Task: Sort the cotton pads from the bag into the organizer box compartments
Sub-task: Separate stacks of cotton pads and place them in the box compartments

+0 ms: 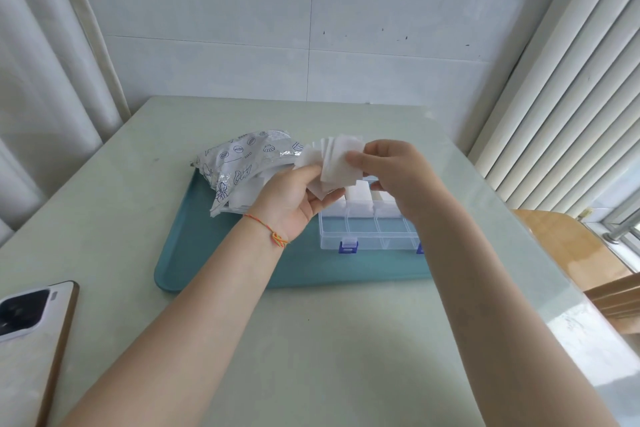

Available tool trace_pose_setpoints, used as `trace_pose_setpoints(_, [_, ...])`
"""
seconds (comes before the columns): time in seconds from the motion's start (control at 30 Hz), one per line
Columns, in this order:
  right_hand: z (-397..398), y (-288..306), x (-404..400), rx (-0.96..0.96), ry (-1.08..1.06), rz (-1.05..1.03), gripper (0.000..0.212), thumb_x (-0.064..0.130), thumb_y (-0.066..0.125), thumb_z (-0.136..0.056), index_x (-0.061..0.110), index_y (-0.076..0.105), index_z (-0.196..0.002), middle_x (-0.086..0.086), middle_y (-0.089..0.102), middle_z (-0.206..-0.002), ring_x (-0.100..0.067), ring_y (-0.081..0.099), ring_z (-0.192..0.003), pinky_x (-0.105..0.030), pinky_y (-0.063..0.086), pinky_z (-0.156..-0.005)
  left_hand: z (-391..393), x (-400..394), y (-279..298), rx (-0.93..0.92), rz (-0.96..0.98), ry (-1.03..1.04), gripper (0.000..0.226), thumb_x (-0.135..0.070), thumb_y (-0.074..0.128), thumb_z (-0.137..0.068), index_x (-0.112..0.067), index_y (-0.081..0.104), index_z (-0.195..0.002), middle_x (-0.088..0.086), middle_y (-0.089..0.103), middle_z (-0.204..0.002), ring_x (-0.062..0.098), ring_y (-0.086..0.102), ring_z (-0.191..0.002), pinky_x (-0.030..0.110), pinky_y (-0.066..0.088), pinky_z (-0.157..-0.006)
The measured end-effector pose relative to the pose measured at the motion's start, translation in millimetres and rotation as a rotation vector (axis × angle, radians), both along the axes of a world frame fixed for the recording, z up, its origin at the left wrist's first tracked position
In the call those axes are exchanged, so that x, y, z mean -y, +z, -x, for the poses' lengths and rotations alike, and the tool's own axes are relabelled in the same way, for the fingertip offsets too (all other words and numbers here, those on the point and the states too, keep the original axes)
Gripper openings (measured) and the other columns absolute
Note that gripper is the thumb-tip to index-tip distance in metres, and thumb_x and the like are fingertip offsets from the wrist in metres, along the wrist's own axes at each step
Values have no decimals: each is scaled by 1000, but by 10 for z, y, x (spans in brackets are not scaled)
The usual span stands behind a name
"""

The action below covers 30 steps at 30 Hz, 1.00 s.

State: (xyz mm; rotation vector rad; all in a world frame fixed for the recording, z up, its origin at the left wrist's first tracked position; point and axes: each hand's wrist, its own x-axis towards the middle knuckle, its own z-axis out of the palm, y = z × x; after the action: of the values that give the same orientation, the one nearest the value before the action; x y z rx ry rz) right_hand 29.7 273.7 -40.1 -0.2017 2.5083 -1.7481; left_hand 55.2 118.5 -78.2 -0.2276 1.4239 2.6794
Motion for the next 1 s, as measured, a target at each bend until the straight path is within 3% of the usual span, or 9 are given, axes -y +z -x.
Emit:
trace_pose_setpoints(0.13, [9,-77,65,57,24,107,14,17,69,-90,8,58,-88,-8,68,-88,-19,66,-77,-29,54,-68,2,13,12,31,-9,2,19,-16,56,-97,-10,67,-112,8,68,-97,21,64,-91,33,59,-74])
trace_pose_setpoints(0.27, [7,-88,90,91,14,185,14,12,68,-90,6,56,-89,-11,64,-81,-19,64,-63,-31,59,-65,26,24,-1,75,74,45,6,-24,59,-96,-23,65,-93,-5,64,-78,9,57,-72,23,41,-64])
trace_pose_setpoints(0.5, [55,-70,20,73,-69,302,13,5,67,-90,5,54,-87,-14,58,-84,-23,65,-64,-28,56,-62,54,46,-5,33,33,153,17,-15,54,-100,-14,60,-84,-1,53,-72,8,44,-53,16,37,-44])
trace_pose_setpoints(0.57, [67,-68,4,117,-73,434,10,3,65,-91,3,55,-92,-13,58,-83,-19,66,-62,-27,57,-62,57,50,-1,34,23,207,12,-12,55,-99,-11,62,-89,2,59,-78,8,51,-58,17,42,-45])
trace_pose_setpoints(0.67, [57,-44,9,229,21,709,13,-4,60,-91,-5,61,-104,-15,67,-92,-21,69,-76,-27,58,-68,61,43,-8,16,30,236,8,-8,55,-98,-10,63,-95,4,66,-89,12,61,-74,20,52,-56])
trace_pose_setpoints(0.73, [38,-23,35,308,81,831,12,-8,56,-91,-7,62,-101,-16,71,-91,-23,71,-79,-29,59,-72,54,43,-6,-5,37,228,12,-6,54,-98,-8,64,-104,5,67,-94,15,64,-82,22,57,-63])
trace_pose_setpoints(0.8, [16,-17,72,349,100,814,7,-5,58,-91,-2,63,-94,-14,71,-87,-23,70,-76,-29,59,-69,44,46,-5,-16,44,224,18,-2,52,-97,-7,64,-110,7,68,-97,17,65,-85,23,59,-66])
trace_pose_setpoints(0.87, [3,-40,100,336,111,656,4,4,63,-91,7,65,-91,-8,69,-84,-20,67,-74,-29,56,-66,31,49,2,-15,65,210,24,0,52,-95,-8,66,-113,8,68,-98,19,65,-86,24,59,-66])
trace_pose_setpoints(1.0, [23,-127,96,235,93,378,17,15,68,-90,6,67,-105,-4,67,-90,-18,61,-82,-28,48,-70,-22,43,71,9,74,121,20,-13,56,-96,-13,68,-111,7,67,-100,22,64,-91,30,59,-71])
